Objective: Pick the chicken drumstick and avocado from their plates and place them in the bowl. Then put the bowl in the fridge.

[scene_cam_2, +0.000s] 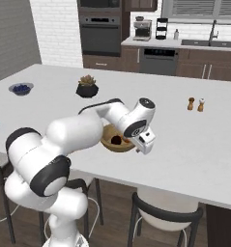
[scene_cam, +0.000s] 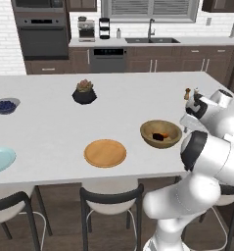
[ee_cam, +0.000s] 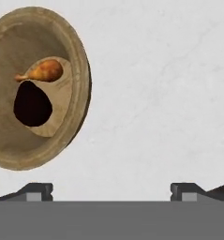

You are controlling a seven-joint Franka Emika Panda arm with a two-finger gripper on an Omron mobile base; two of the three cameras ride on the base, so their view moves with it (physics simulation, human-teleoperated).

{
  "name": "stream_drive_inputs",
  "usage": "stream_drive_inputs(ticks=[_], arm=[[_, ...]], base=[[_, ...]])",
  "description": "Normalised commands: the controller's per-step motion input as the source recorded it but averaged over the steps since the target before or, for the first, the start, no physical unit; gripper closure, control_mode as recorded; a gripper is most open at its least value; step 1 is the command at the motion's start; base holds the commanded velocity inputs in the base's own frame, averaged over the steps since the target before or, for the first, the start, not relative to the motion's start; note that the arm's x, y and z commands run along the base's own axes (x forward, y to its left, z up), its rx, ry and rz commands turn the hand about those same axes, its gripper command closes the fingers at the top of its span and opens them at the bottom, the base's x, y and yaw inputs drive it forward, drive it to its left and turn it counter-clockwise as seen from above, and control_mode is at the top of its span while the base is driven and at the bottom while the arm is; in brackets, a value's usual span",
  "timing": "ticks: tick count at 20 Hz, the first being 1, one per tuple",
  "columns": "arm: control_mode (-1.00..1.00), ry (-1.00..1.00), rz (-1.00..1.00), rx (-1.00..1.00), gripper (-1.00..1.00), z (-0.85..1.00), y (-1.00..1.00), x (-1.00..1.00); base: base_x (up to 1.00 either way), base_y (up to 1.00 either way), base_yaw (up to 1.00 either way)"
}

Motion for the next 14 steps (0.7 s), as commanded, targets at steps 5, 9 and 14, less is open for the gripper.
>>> stream_drive_inputs(ticks=[5, 9, 14], arm=[[-1.00, 0.04, -0.03, 0.07, -1.00, -0.37, 0.00, 0.31], [-1.00, 0.00, -0.02, 0.21, -1.00, -0.44, 0.04, 0.25], [-1.00, 0.00, -0.06, 0.01, -1.00, -0.24, 0.20, 0.48]], base=[[0.00, 0.00, 0.00], [0.00, 0.00, 0.00], [0.00, 0.00, 0.00]])
